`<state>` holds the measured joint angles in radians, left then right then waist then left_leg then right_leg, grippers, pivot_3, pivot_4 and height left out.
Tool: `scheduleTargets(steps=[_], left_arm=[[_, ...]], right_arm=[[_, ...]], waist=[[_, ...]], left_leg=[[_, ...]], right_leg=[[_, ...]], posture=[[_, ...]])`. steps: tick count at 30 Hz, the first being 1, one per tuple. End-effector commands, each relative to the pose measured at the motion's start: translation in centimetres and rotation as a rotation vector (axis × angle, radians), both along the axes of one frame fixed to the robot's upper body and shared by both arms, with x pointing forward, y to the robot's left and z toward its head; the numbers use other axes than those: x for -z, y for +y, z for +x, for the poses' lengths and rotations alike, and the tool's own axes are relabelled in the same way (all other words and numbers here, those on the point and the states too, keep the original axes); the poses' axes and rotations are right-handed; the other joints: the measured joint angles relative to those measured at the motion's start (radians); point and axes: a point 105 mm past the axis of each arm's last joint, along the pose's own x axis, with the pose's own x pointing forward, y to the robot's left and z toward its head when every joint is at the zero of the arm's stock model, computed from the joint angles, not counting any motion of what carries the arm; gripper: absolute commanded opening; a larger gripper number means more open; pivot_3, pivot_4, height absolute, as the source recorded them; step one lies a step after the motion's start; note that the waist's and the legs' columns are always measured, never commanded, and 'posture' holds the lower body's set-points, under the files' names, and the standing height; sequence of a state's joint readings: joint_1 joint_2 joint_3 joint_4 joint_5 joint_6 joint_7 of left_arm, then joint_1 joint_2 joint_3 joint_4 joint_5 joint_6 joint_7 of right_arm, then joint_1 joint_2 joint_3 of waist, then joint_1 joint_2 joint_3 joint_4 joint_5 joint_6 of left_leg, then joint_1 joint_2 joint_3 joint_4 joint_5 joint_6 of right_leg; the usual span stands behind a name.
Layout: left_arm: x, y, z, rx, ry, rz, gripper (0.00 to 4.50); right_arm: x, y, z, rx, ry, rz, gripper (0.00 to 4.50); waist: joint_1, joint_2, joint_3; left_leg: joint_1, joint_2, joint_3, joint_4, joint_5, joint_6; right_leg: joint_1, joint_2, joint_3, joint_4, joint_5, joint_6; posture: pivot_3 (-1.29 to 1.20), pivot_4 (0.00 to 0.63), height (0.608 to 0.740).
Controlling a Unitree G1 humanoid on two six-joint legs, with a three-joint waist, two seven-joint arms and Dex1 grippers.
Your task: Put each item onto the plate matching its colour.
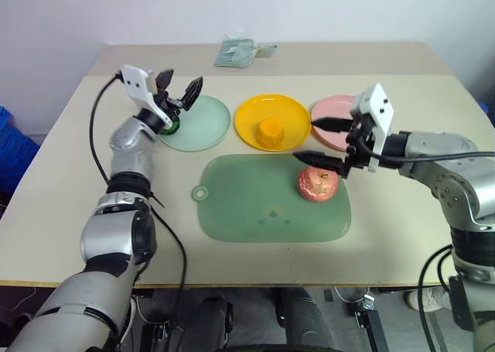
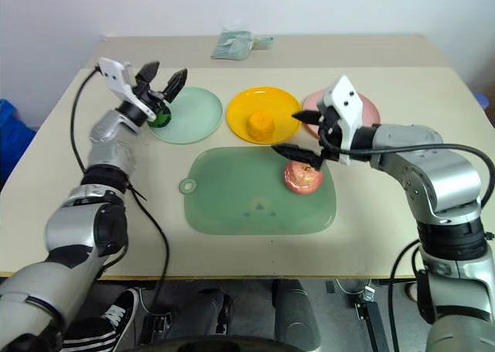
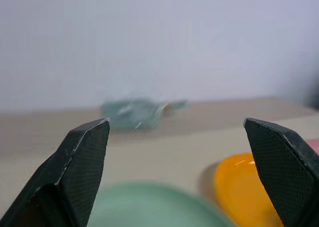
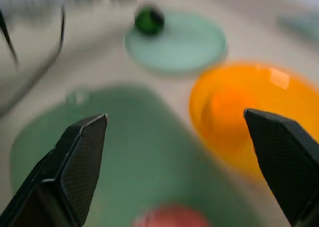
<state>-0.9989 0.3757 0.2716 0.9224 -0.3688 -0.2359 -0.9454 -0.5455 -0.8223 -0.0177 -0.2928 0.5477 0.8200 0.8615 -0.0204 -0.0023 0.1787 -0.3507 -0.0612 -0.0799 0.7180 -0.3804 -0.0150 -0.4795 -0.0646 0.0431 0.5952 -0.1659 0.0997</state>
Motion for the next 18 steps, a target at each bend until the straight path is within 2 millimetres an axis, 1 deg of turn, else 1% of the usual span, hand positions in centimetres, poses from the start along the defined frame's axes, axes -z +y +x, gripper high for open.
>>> scheduleTargets(steps=[1,2,3,4,5,7,11,13,15,16,17,18], left_arm=[[-0.5,-2.3,-5.2,0.428,-0.044,0.113,4.44],[-0.1,-2.6,-6.7,0.523,-0.018,0.14,4.44],[0.5,-2.7,-8.0,0.624,0.064,0.15,4.44],[1.8,-2.7,-9.7,0.697,0.136,0.23,4.44],[2.8,-2.7,-10.8,0.73,0.18,0.298,4.44],[3.9,-2.0,-12.4,0.804,0.324,0.313,4.44],[4.9,-1.4,-14.0,0.815,0.403,0.374,4.44],[5.0,-1.4,-14.1,0.798,0.408,0.379,4.44],[5.1,-1.5,-13.5,0.759,0.392,0.371,4.5],[5.0,-1.5,-13.4,0.752,0.388,0.365,4.5],[5.0,-1.5,-13.4,0.748,0.387,0.356,4.5],[5.0,-1.5,-13.4,0.746,0.386,0.351,4.5]], right_arm=[[0.6,-1.0,-0.1,0.01,-0.016,-0.097,4.5],[1.2,-1.3,-0.1,0.016,-0.008,-0.126,4.5],[1.7,-1.6,-0.1,0.016,0.004,-0.149,4.5],[2.2,-1.7,-0.2,0.02,0.027,-0.15,4.5],[2.5,-1.7,-0.3,0.019,0.046,-0.147,4.5],[3.1,-1.7,-0.3,0.013,0.053,-0.166,4.5],[4.3,-2.1,0.0,0.032,0.076,-0.203,4.5],[4.9,-2.2,0.0,0.035,0.102,-0.213,4.5],[5.7,-2.1,-1.0,0.002,0.211,-0.173,3.97],[5.8,-1.9,-1.7,-0.028,0.235,-0.17,3.63],[5.4,-1.8,-1.7,-0.034,0.205,-0.168,3.19],[4.8,-1.8,-0.9,-0.006,0.161,-0.15,2.85]], waist=[[-0.001,0.0,0.0],[-0.002,0.0,0.0],[-0.003,0.0,0.0],[-0.003,0.0,0.0],[-0.004,0.0,0.0],[-0.001,0.0,0.0],[0.011,0.0,0.0],[0.012,0.0,0.0],[0.011,0.0,0.0],[0.011,0.0,0.0],[0.01,0.0,0.0],[0.009,0.0,0.0]], left_leg=[[0.001,0.0,0.0,0.0,0.0,0.0],[0.002,0.001,0.0,0.0,0.0,0.0],[0.002,0.001,0.001,0.0,0.0,0.0],[0.003,0.001,0.001,0.0,0.0,0.0],[0.003,0.002,0.001,0.0,0.0,0.0],[0.003,0.003,0.001,0.0,0.0,0.0],[0.004,0.003,0.001,0.0,-0.001,0.001],[0.007,0.002,0.0,0.0,-0.001,0.001],[0.008,0.002,0.001,0.0,-0.001,0.002],[0.008,0.002,0.001,0.0,-0.001,0.001],[0.008,0.002,0.001,0.0,-0.001,0.001],[0.008,0.002,0.001,-0.001,-0.001,0.001]], right_leg=[[0.001,0.0,0.0,0.0,0.0,0.0],[0.001,0.001,0.0,0.0,0.0,0.0],[0.001,0.001,0.001,0.001,0.0,0.0],[0.001,0.002,0.001,0.001,0.0,0.0],[0.001,0.002,0.001,0.001,0.0,0.0],[0.001,0.003,0.001,0.002,0.0,0.0],[0.003,0.002,0.001,0.0,0.0,0.0],[0.006,0.002,0.001,-0.001,0.0,0.0],[0.007,0.002,0.001,-0.001,0.0,0.0],[0.007,0.002,0.001,-0.001,0.0,0.0],[0.007,0.002,0.001,-0.001,0.0,0.0],[0.007,0.002,0.001,-0.001,0.0,0.0]], posture=[[0.0,0.15,0.74],[0.0,0.15,0.74],[0.0,0.15,0.74],[0.0,0.15,0.74],[0.0,0.15,0.74],[0.0,0.15,0.74],[0.0,0.15,0.74],[0.0,0.15,0.74],[0.0,0.15,0.74],[0.0,0.15,0.74],[0.0,0.15,0.74],[0.0,0.15,0.74]])
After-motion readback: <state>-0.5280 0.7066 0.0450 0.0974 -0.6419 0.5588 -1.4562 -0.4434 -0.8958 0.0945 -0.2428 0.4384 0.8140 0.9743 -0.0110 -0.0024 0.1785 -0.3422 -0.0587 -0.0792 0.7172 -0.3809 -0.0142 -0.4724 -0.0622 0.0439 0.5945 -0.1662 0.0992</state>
